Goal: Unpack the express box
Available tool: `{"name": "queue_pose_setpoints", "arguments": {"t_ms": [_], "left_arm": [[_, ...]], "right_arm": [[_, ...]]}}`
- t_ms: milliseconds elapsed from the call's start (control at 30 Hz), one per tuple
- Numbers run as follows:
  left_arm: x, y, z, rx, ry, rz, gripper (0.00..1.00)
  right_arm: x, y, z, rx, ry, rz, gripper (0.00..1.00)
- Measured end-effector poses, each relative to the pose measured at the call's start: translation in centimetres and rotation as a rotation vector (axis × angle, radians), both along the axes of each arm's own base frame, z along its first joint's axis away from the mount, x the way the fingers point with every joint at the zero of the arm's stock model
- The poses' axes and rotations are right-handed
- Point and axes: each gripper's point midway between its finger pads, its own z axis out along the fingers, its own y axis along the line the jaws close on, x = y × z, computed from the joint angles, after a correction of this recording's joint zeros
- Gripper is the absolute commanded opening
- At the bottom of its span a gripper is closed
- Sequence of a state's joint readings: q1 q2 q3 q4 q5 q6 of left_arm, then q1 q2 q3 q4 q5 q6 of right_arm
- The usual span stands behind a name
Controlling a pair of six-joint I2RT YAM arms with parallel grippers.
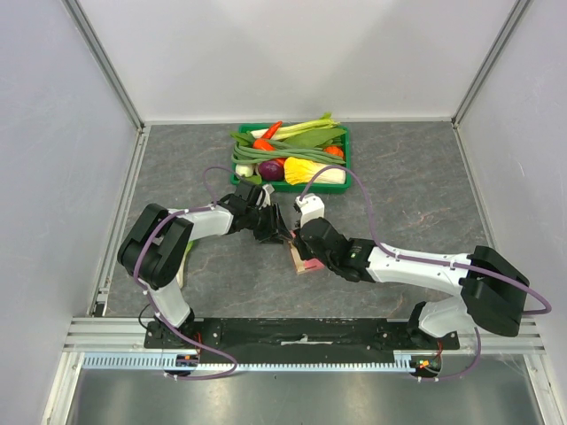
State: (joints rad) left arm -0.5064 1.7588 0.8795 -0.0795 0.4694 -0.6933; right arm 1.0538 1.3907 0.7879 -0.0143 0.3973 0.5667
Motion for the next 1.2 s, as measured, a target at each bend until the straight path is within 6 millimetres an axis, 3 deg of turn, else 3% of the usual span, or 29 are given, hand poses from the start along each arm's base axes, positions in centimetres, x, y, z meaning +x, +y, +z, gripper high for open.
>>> {"name": "queue_pose_setpoints", "arguments": {"t_ms": [633,867,1200], "left_arm": [[0.0,0.0,0.0,-0.004,0.009,0.013,0.44],[0.0,-0.3,0.2,-0.016,0.015,0.021,0.29],[0.0,-0.3,0.1,-0.013,0.041,0.052,0.18]], "right_arm": [[0.0,0.0,-0.9,-0.019,0.014,-0.001,0.00],[-0.6,0.0,-1.6,-0.030,0.047,0.013,0.00],[-1.7,-0.2,-2.0,-0.040,0.092,0.038,0.00]]}}
